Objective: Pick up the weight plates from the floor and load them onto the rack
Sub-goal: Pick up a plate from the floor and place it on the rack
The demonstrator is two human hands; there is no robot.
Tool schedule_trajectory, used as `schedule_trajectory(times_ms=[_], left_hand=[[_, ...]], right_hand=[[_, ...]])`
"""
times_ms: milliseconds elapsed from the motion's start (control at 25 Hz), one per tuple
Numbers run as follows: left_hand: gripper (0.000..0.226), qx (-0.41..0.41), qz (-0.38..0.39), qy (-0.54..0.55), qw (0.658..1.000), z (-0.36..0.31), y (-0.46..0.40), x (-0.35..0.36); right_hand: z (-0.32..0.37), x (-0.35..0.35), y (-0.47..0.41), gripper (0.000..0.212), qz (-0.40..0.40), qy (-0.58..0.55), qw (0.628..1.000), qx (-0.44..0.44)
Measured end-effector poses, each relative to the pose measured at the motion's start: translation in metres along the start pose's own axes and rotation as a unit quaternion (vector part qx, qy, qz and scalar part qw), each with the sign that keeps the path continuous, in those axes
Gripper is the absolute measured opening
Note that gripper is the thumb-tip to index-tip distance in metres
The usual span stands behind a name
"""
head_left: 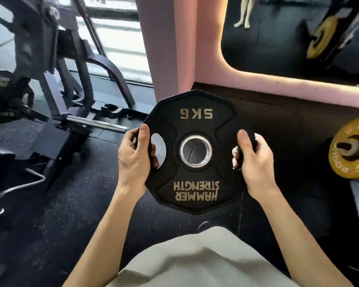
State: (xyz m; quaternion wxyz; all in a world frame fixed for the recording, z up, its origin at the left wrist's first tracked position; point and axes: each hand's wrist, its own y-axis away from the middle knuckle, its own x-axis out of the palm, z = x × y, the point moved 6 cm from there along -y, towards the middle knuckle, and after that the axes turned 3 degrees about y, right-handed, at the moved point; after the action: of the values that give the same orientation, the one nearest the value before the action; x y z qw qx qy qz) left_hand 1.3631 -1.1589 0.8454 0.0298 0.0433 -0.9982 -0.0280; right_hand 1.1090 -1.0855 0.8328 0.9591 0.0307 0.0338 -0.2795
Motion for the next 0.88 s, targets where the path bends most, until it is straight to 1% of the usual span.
schedule_trajectory(times_ms=[240, 440, 640, 800, 880], left_hand=[[0.032, -0.001, 0.056, 0.015, 0.998, 0.001, -0.159, 0.082], [0.029, 0.000, 0.061, 0.018, 0.998, -0.004, -0.294, 0.172], [0.029, 0.004, 0.080, 0.005, 0.997, -0.016, -0.397, 0.255], [0.029, 0.006, 0.139, 0.007, 0.990, -0.018, -0.476, 0.333], [0.029, 0.005, 0.176, 0.005, 0.984, -0.016, -0.514, 0.376]], right_hand=[[0.002, 0.028, -0.156, 0.033, -0.041, -0.004, 0.999, -0.010], [0.006, 0.037, -0.310, 0.033, -0.056, -0.018, 0.998, -0.002], [0.020, 0.031, -0.430, 0.029, -0.086, -0.014, 0.996, 0.010], [0.021, 0.014, -0.509, 0.027, -0.145, -0.020, 0.989, 0.007], [0.021, 0.004, -0.545, 0.027, -0.187, -0.017, 0.982, 0.010]])
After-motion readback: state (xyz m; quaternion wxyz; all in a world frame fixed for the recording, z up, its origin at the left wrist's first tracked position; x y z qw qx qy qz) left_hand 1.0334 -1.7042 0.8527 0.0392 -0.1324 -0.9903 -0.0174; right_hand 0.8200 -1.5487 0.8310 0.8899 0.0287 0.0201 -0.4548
